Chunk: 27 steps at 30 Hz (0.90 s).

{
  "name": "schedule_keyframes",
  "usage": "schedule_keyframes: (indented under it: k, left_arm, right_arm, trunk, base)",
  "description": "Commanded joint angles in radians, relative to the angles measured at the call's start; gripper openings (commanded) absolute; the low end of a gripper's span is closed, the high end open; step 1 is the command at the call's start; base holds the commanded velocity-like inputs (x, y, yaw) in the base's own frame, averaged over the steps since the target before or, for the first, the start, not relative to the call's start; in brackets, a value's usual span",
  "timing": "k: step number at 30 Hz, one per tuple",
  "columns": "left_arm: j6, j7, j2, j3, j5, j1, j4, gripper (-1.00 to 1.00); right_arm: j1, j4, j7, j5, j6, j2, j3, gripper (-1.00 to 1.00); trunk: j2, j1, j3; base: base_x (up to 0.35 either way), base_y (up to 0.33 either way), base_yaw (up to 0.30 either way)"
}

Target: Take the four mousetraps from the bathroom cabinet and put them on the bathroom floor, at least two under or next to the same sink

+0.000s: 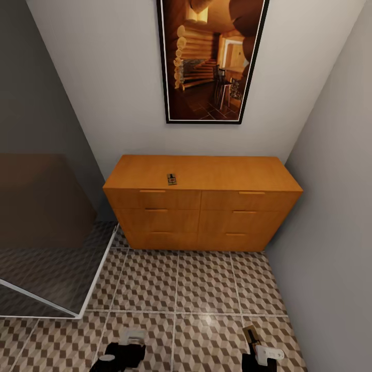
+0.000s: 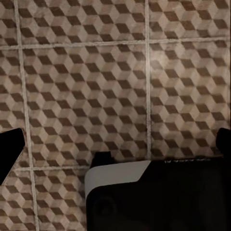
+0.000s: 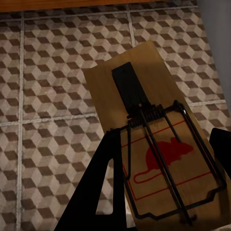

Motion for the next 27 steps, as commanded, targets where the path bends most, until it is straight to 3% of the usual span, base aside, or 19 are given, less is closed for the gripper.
schedule_keyframes:
  k: [1,3,5,8,10,11,15,19,23,27]
  left_arm:
    - [0.031,0.01,0.001,-0.005,0.01,-0.001,-0.036,1.0]
    - [0.123,0.01,-0.005,-0.004,0.01,-0.005,-0.167,1.0]
    - [0.167,0.011,-0.009,-0.003,0.009,-0.007,-0.233,1.0]
    - [0.293,0.022,-0.023,-0.002,0.006,-0.039,-0.378,1.0]
    - [0.347,0.036,-0.034,-0.002,0.003,-0.063,-0.415,1.0]
    - [0.397,0.055,-0.054,-0.002,0.0,-0.089,-0.439,1.0]
    - [0.479,0.115,-0.105,-0.001,-0.005,-0.161,-0.467,1.0]
    - [0.51,0.153,-0.128,0.0,-0.006,-0.239,-0.475,1.0]
    - [0.559,0.175,-0.147,0.001,-0.004,-0.395,-0.465,1.0]
    - [0.576,0.183,-0.153,0.003,-0.003,-0.549,-0.4,1.0]
  right_arm:
    - [-0.001,0.001,-0.001,-0.008,-0.003,0.0,0.006,-1.0]
    - [-0.001,0.001,-0.001,-0.008,-0.003,0.0,0.006,-1.0]
    - [-0.001,0.001,-0.001,-0.008,-0.003,0.0,0.007,-1.0]
    - [-0.001,0.001,-0.001,-0.008,-0.003,0.0,0.007,-1.0]
    - [-0.001,0.001,-0.001,-0.008,-0.003,0.0,0.007,-1.0]
    - [-0.001,0.001,-0.001,-0.008,-0.003,0.0,0.007,-1.0]
    - [-0.001,0.002,-0.001,-0.007,-0.003,0.0,0.007,-1.0]
    - [-0.001,0.002,-0.001,-0.007,-0.003,0.001,0.007,-1.0]
    - [-0.001,0.002,-0.001,-0.002,-0.003,0.001,0.007,-1.0]
    - [-0.001,0.002,-0.001,0.01,-0.003,0.001,0.007,-1.0]
  trunk:
    - [-0.002,0.001,-0.002]
    - [-0.002,0.001,-0.002]
    - [-0.002,0.001,-0.002]
    - [-0.002,0.001,-0.002]
    - [-0.002,0.001,-0.002]
    - [-0.002,0.001,-0.002]
    - [-0.002,0.001,-0.002]
    - [-0.002,0.001,-0.002]
    - [-0.002,0.001,-0.002]
    - [-0.002,0.001,-0.002]
  base:
    - [0.0,0.0,0.0]
    - [0.0,0.0,0.0]
    - [0.0,0.0,0.0]
    - [0.0,0.0,0.0]
    - [0.0,0.0,0.0]
    - [0.0,0.0,0.0]
    - [0.0,0.0,0.0]
    - [0.0,0.0,0.0]
    - [0.0,0.0,0.0]
    - [0.0,0.0,0.0]
